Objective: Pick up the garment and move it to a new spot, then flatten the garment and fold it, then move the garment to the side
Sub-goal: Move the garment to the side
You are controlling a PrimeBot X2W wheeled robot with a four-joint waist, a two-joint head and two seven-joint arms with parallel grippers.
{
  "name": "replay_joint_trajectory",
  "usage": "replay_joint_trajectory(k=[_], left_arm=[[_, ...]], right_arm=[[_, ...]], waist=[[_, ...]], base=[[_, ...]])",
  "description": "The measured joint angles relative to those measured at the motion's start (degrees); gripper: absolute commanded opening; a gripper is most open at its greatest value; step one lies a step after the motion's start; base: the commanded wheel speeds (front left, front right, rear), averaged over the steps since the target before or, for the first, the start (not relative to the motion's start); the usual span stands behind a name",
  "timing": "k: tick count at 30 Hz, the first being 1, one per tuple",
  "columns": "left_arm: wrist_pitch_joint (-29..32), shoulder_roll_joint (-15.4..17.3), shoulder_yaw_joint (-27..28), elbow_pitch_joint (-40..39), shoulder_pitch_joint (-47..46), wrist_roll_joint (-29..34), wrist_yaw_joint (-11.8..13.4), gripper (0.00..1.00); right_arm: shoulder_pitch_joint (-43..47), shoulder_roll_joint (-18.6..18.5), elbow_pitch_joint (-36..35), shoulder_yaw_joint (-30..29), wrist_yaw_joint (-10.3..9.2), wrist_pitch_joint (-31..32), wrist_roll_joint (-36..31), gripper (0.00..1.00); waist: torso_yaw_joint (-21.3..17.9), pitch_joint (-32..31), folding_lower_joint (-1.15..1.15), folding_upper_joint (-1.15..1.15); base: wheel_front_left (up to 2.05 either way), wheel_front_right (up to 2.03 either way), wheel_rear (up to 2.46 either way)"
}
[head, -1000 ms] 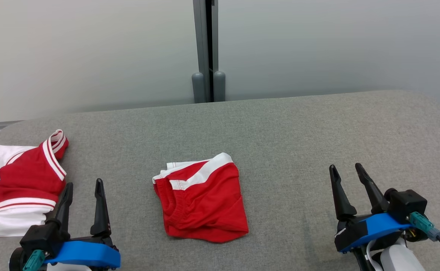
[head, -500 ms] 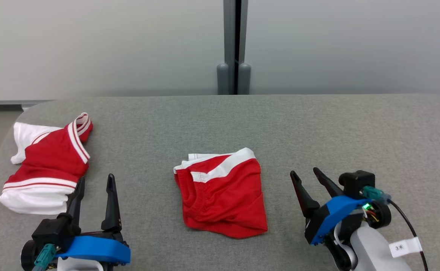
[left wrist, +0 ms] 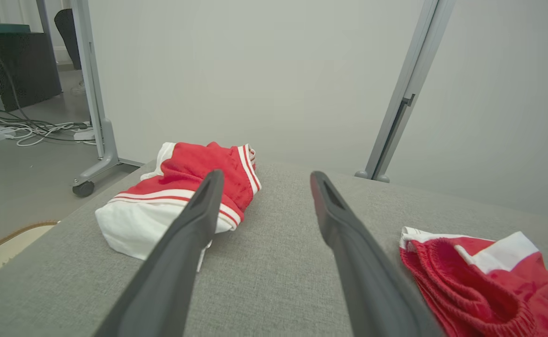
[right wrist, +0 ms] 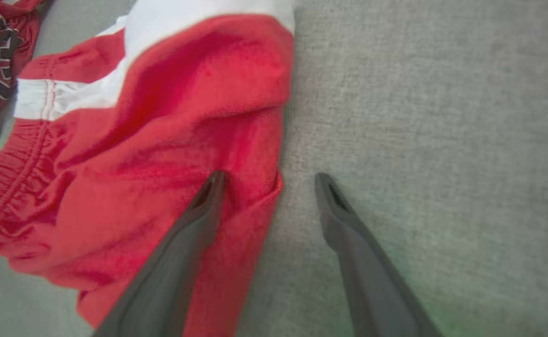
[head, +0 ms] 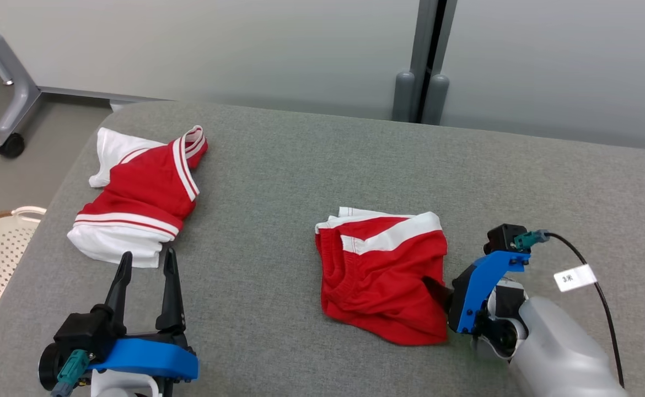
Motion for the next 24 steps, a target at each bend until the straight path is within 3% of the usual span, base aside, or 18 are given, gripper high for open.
replay_joint_trajectory(k=[4,5,6,7,15,24], left_arm=[[0.0,-0.11,-0.15,0.2,-0.1,-0.02,0.0,1.0],[0.0,-0.13,-0.2,0.26,-0.18,-0.02,0.0,1.0],[0.0,-0.14,-0.19,0.35,-0.22,-0.03,0.0,1.0],[0.0,-0.13,-0.22,0.45,-0.22,-0.05,0.0,1.0],[0.0,0.32,-1.99,-0.37,-0.43,0.01,0.0,1.0],[0.0,1.27,-8.36,-0.91,-2.21,-1.03,0.0,1.0]], right_arm=[[-1.81,-0.19,0.74,1.52,0.0,4.05,4.56,0.99],[-1.8,-0.2,0.21,2.21,0.0,4.34,6.19,0.45],[-1.8,-0.1,-0.16,2.87,0.0,4.15,7.16,0.26],[-1.8,0.02,-0.22,3.5,0.0,3.35,7.71,0.0],[-2.86,0.26,-0.31,6.41,0.01,-2.76,9.18,0.0],[-3.91,-2.47,-2.01,8.39,0.0,-5.21,10.78,0.0]], waist=[[1.35,0.71,0.0,0.0],[1.48,0.82,0.0,0.0],[1.5,0.85,0.0,0.0],[1.37,0.83,0.0,0.0],[-3.14,0.46,0.0,0.0],[-13.17,0.98,-0.01,0.0]], base=[[0.0,0.0,0.0],[0.0,0.0,0.0],[0.0,0.0,0.0],[0.0,0.0,0.0],[0.0,0.0,0.0],[0.0,0.0,0.0]])
